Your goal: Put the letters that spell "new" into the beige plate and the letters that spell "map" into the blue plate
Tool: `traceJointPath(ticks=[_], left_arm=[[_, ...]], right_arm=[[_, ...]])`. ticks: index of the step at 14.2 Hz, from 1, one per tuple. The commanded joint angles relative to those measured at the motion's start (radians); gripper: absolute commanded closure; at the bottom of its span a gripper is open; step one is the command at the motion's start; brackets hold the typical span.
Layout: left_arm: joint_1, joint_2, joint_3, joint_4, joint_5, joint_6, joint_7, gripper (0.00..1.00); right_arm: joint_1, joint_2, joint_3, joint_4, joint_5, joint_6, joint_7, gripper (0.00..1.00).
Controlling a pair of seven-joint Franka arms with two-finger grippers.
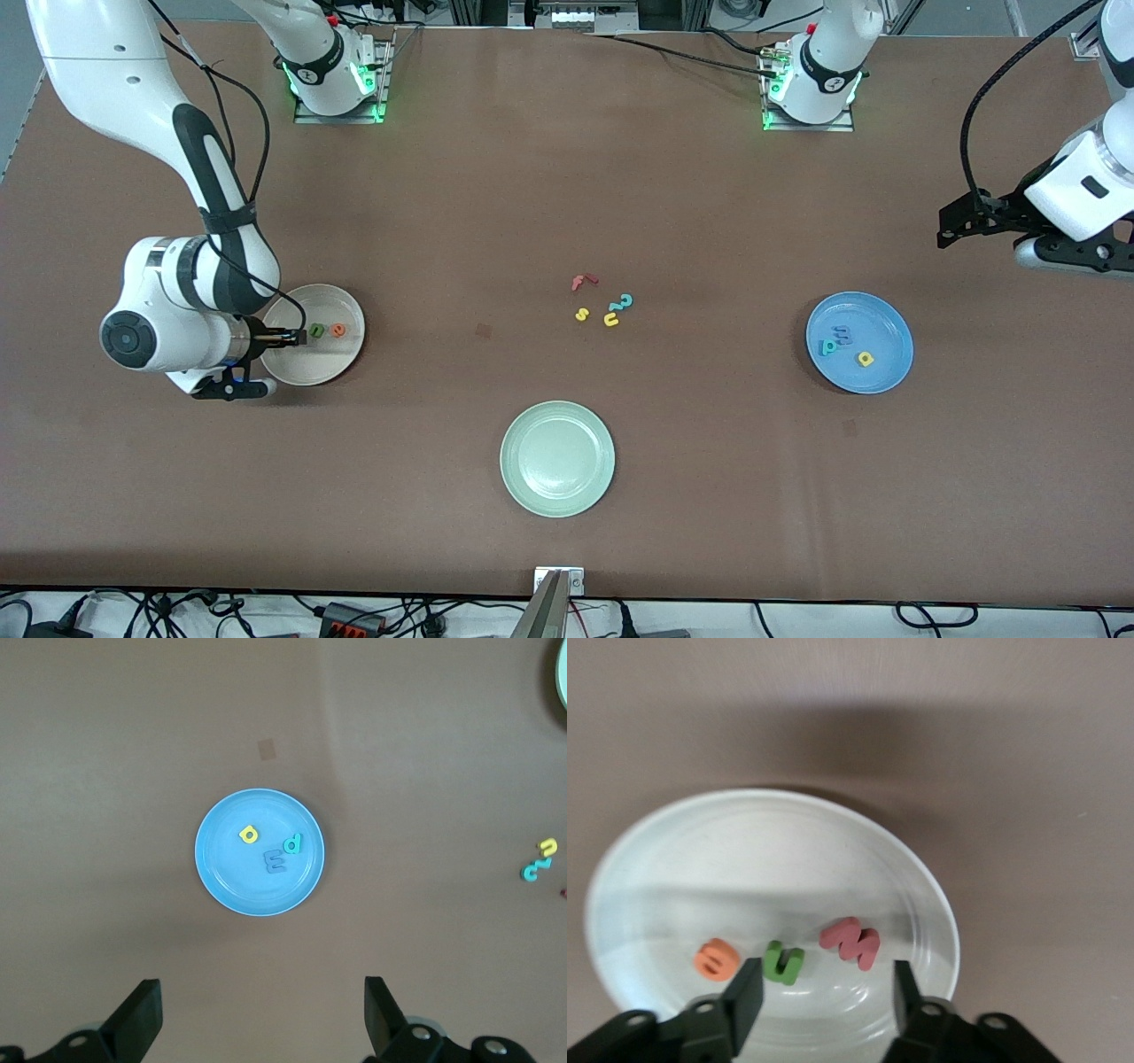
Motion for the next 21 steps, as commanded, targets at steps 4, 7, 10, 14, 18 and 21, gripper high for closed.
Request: traceJointPath(ticks=[4,7,10,14,18,21], left_arm=[[-0.013,-0.036,0.015,-0.033,-0.019,0.011,-0.014,0.0],[-0.011,-0.039,0.011,-0.028,-0.02,0.005,0.0,0.0],[-0.013,-0.039,0.009,-0.002,-0.017,-0.03,0.001,0.0],[-0.013,-0.039,0.008,0.006,-0.014,-0.049,-0.001,0.0],[-0.014,-0.039,0.008,0.006,-0.011,-0.047,-0.001,0.0],[-0.014,-0.039,0.003,0.006,-0.009,-0.047,-0.001,0.0]], right_arm=[[-0.055,-0.175,0.012,0.074,-0.004,-0.125,0.053,0.0],[-0.114,-0.177,0.01,0.238,0.001,-0.284,0.04,0.0],[-0.134,-0.192,0.007,0.373,-0.007,-0.384,0.015,0.0],[-0.131,-0.275,-0.017,0.421,-0.013,-0.462,0.004,0.0],[-0.151,-0.414,-0.01,0.333,-0.024,-0.466,0.007,0.0],[-0.137,-0.431,-0.01,0.329,-0.056,-0.538,0.024,0.0]])
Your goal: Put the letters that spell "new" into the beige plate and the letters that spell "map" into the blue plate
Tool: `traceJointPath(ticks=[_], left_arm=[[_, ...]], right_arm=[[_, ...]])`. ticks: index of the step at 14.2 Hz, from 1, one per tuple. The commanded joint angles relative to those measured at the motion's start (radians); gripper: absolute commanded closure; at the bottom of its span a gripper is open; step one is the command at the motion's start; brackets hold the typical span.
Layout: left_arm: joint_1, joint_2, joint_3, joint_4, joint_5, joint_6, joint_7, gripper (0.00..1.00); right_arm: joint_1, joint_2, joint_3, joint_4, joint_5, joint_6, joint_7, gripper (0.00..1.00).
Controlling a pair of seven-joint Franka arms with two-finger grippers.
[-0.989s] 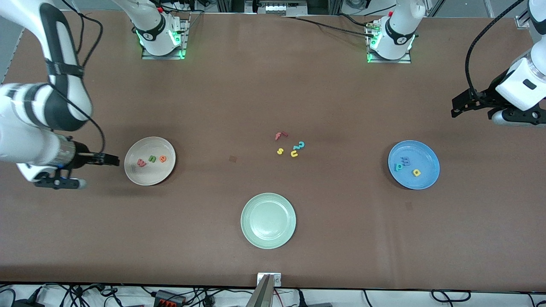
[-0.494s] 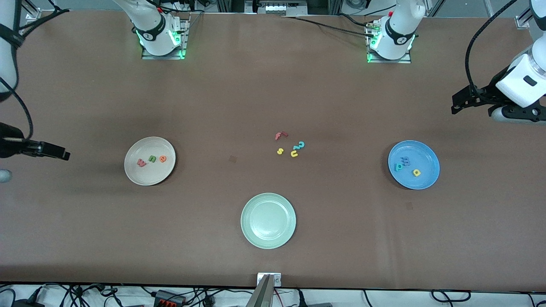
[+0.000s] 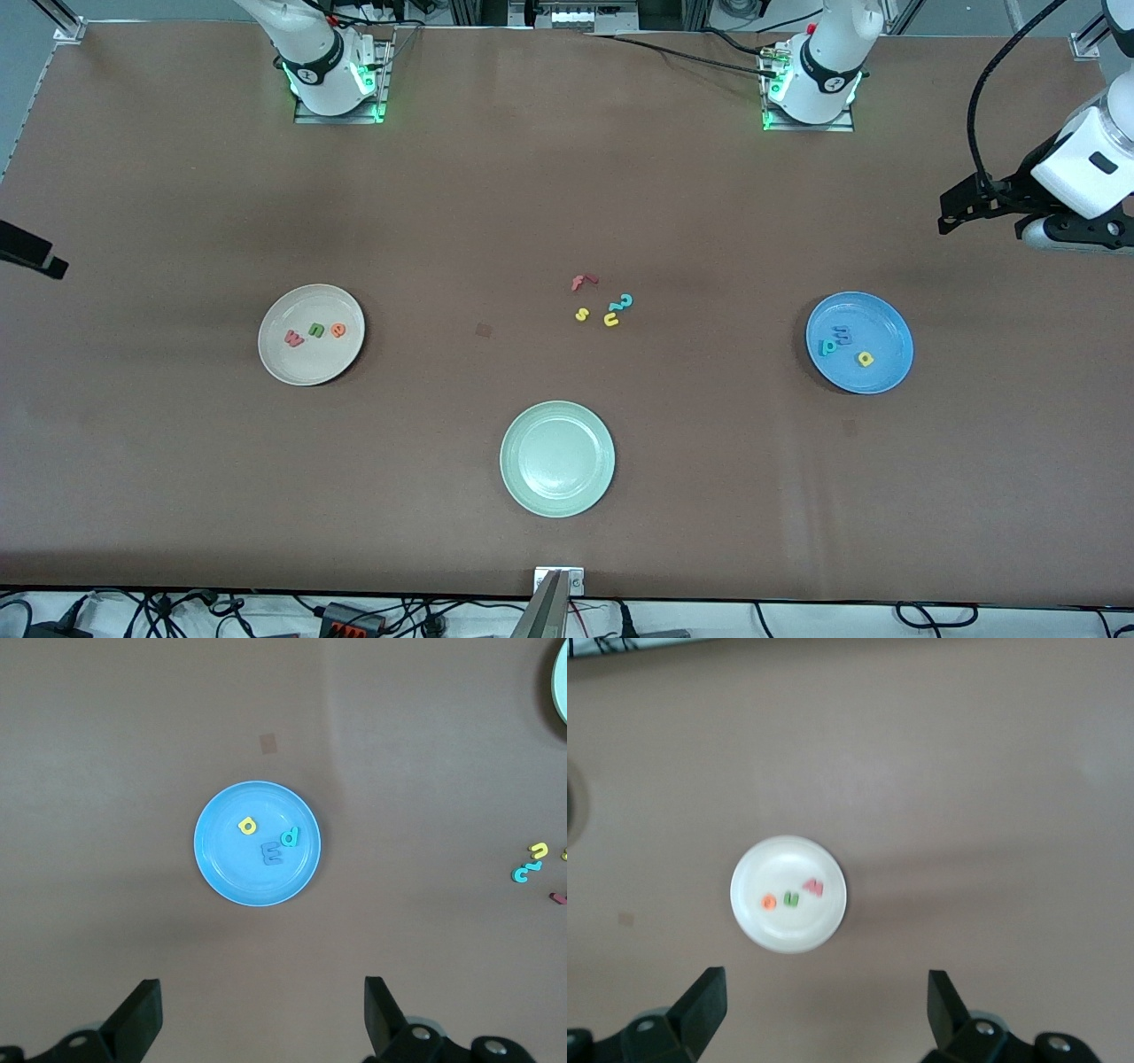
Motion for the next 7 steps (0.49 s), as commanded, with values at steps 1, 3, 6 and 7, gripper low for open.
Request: traceJointPath(ticks=[1,3,6,7], left_arm=[[-0.004,-0.006,0.001,0.012,-0.008,-0.019,0.022,0.0],[-0.004,-0.008,0.001,0.012,-0.008,-0.019,0.022,0.0],[-0.004,-0.008,0.003,0.013,-0.008,-0.019,0.022,0.0],[-0.004,-0.008,0.003,0.012,-0.008,-0.019,0.022,0.0]], right_arm=[[0.017,-0.035,0.01,-0.045,-0.057,-0.024,0.003,0.0],[0.02,-0.082,0.01,-0.116,-0.062,-0.016,-0.004,0.0],[0.02,-0.148,0.01,-0.226,-0.063,0.019,-0.01,0.0],[0.022,-0.17,0.01,-0.259,-0.063,0.043,-0.01,0.0]])
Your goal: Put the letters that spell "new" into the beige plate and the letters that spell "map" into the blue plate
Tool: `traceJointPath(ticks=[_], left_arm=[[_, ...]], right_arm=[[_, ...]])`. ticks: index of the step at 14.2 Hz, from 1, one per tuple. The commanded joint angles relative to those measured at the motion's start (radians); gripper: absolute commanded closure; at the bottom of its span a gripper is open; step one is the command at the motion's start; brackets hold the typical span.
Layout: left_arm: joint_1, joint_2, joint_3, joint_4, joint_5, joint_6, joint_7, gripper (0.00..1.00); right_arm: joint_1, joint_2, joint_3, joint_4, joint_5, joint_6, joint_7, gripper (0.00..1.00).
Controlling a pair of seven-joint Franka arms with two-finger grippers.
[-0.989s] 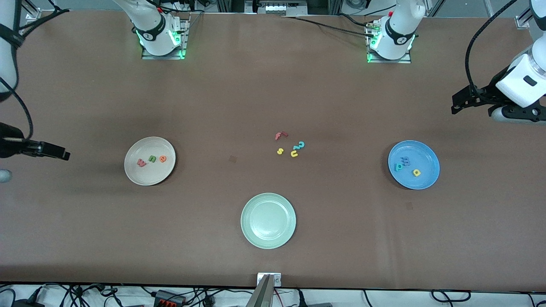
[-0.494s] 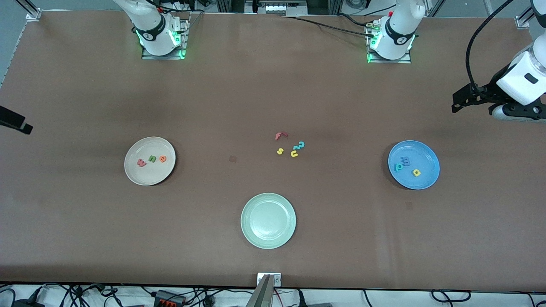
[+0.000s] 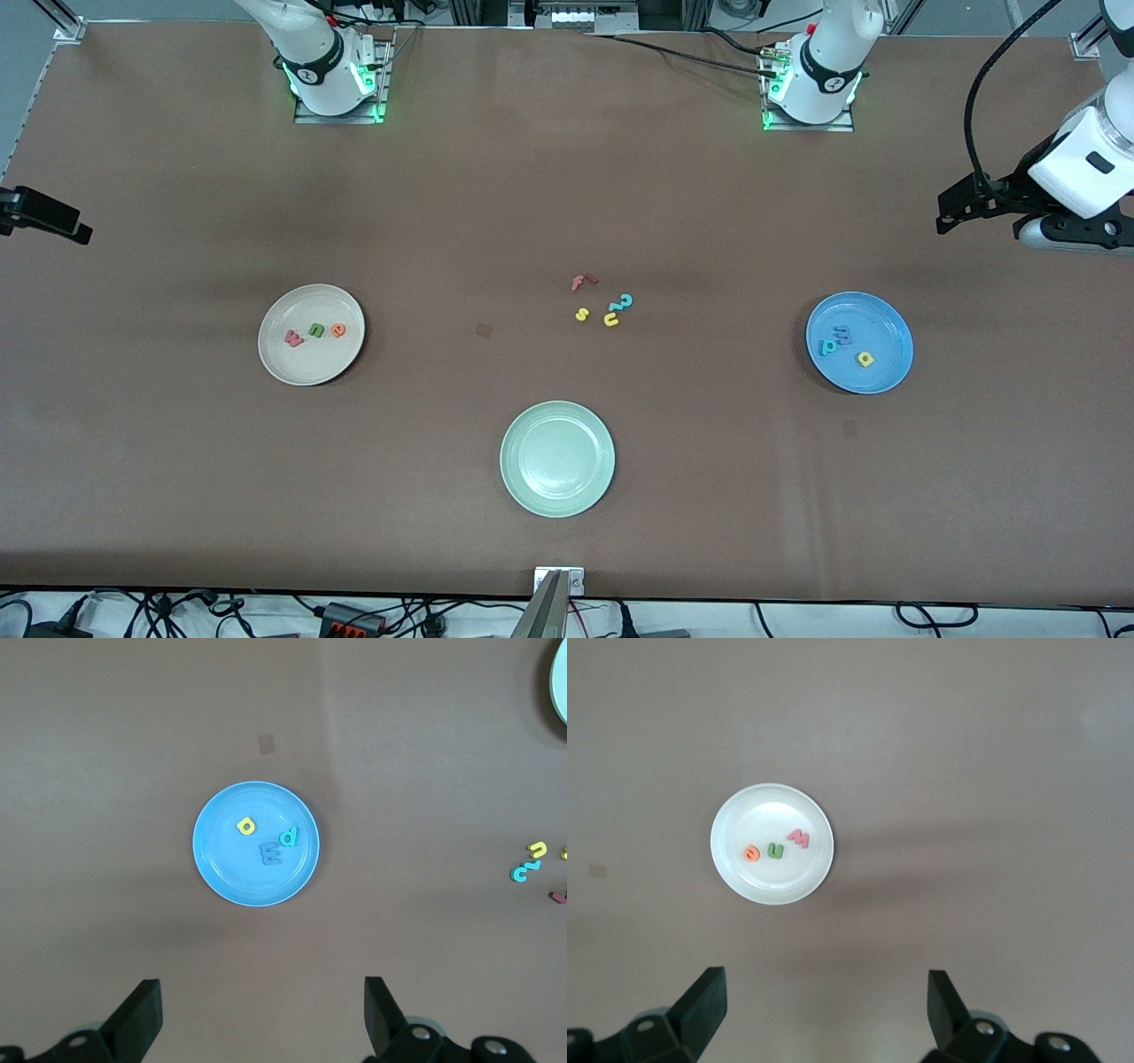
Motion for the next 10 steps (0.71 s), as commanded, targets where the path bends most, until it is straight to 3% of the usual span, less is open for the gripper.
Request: traceJointPath(ticks=[1,3,10], left_arm=[[-0.003,-0.008,0.005,0.013,-0.008,-0.019,0.022,0.0],[-0.003,-0.008,0.003,0.013,-0.008,-0.019,0.022,0.0],[-0.003,-0.008,0.003,0.011,-0.008,-0.019,0.022,0.0]], right_arm=[[0.001,-0.11,0.004,-0.153,-0.015,0.085,-0.01,0.0],[0.003,-0.159,0.004,-0.233,-0.016,0.162,-0.029,0.0],[0.008,-0.164,0.006,-0.223,-0.018,0.124,-0.04,0.0]])
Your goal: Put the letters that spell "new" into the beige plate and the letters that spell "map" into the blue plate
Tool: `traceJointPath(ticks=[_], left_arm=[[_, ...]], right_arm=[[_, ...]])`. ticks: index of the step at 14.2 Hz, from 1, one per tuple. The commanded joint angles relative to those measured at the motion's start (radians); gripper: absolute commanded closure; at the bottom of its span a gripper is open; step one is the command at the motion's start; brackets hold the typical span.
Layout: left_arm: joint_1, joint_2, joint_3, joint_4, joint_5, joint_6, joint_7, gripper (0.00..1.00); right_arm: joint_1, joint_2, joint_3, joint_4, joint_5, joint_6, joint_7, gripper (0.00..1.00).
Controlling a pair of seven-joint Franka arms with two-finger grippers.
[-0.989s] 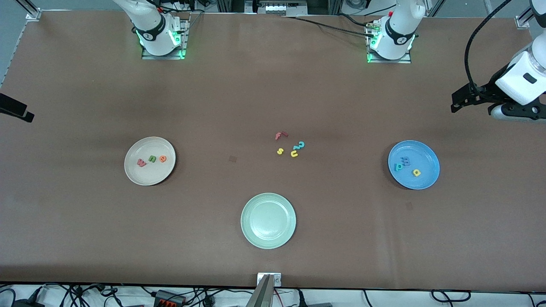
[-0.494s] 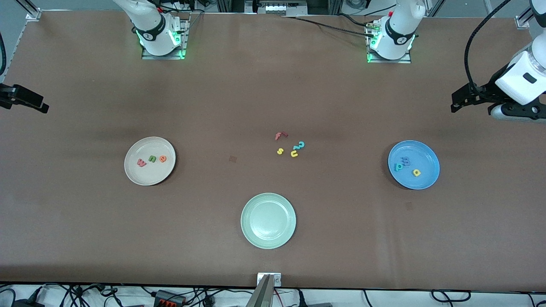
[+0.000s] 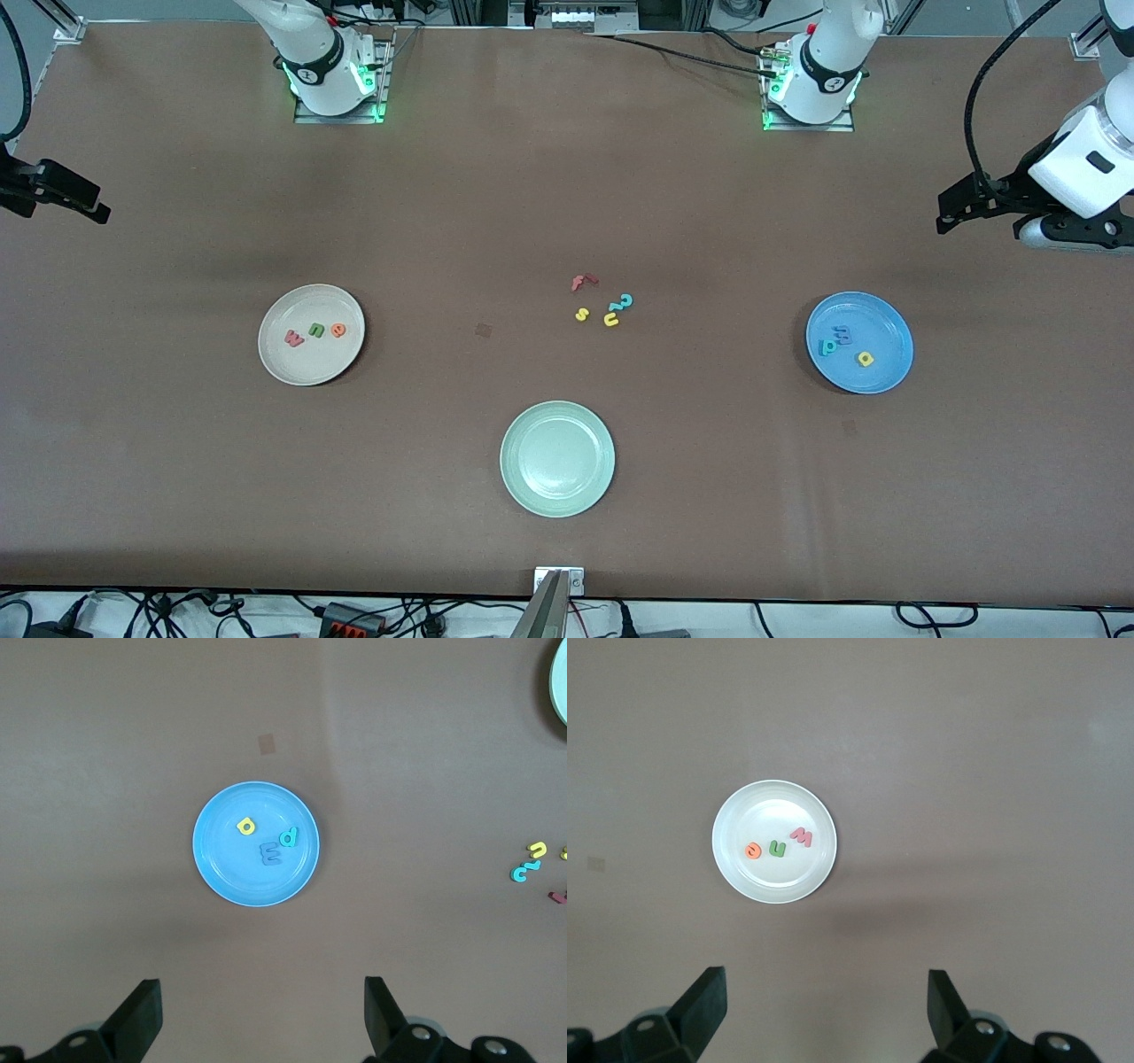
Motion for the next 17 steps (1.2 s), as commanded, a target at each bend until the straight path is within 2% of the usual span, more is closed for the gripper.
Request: traceJointPath(ticks=[1,17], left_arm=[[-0.003,-0.007,0.003,0.011,-0.008,-0.019,0.022,0.0],[-0.005,-0.006,0.003,0.011,-0.006,-0.016,0.022,0.0]], right_arm=[[0.008,-0.027,0.005,-0.023,-0.019,-0.001,-0.014,0.0],[0.002,-0.03,-0.002,-0.032,-0.023,-0.009,-0.028,0.0]])
